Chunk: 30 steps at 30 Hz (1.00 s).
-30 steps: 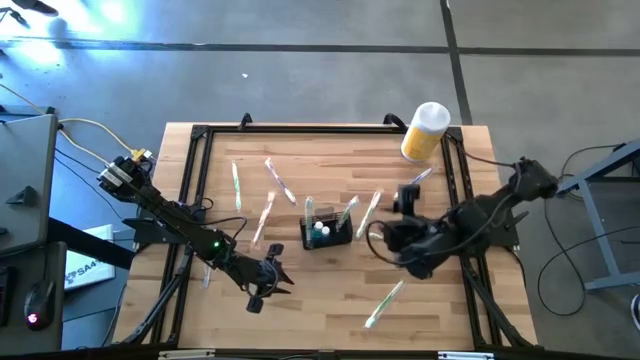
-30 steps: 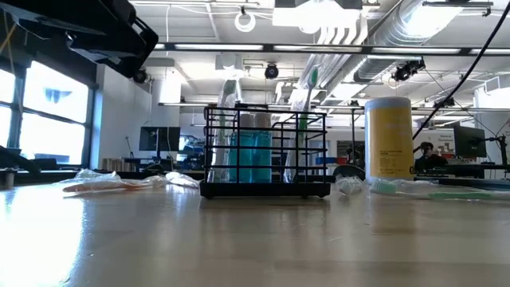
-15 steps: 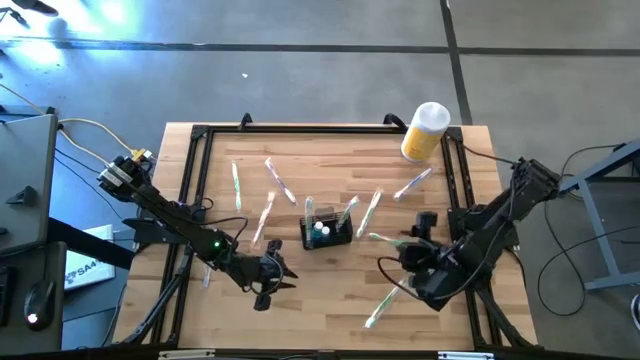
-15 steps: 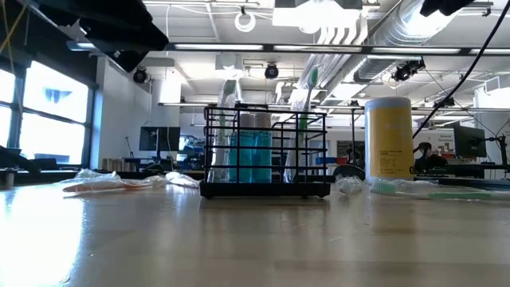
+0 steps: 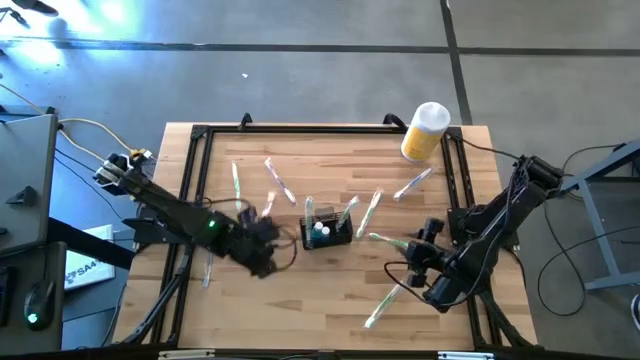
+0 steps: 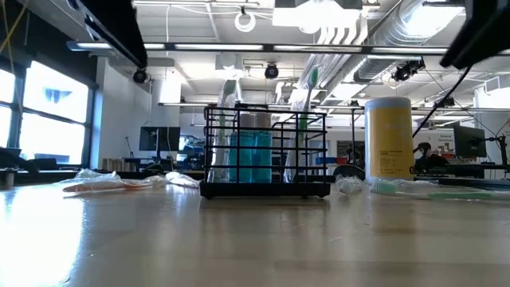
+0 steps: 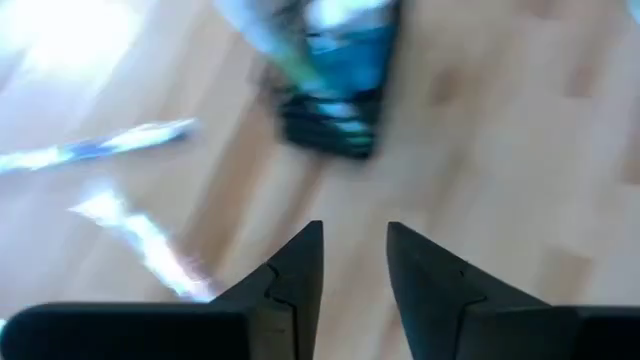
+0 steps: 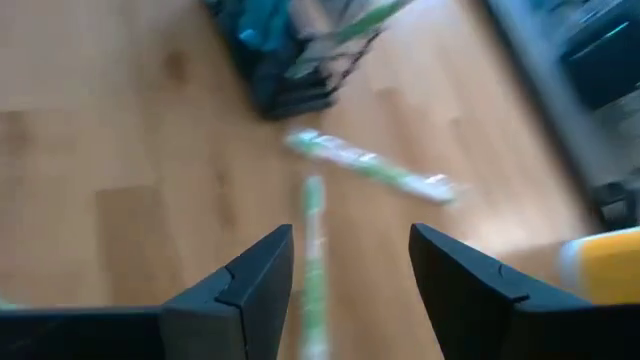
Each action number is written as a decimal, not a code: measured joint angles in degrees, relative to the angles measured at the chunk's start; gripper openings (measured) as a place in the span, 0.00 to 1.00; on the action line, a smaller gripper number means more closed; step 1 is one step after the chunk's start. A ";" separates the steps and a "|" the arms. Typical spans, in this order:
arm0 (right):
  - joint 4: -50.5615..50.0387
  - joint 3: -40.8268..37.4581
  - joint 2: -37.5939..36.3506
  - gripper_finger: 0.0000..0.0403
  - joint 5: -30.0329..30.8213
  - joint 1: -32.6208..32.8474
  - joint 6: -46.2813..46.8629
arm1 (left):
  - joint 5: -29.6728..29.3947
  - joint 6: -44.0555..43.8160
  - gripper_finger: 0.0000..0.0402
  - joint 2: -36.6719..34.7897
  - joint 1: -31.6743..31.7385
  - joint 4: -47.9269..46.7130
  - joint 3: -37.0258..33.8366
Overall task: Pick & Place toothbrushing station
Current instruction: Put the orange toothbrush into the black mesh organizer
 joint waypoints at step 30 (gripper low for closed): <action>15.74 -6.83 0.02 0.48 -14.63 0.00 -6.12 | 21.35 -5.69 0.26 0.07 30.30 20.46 -24.73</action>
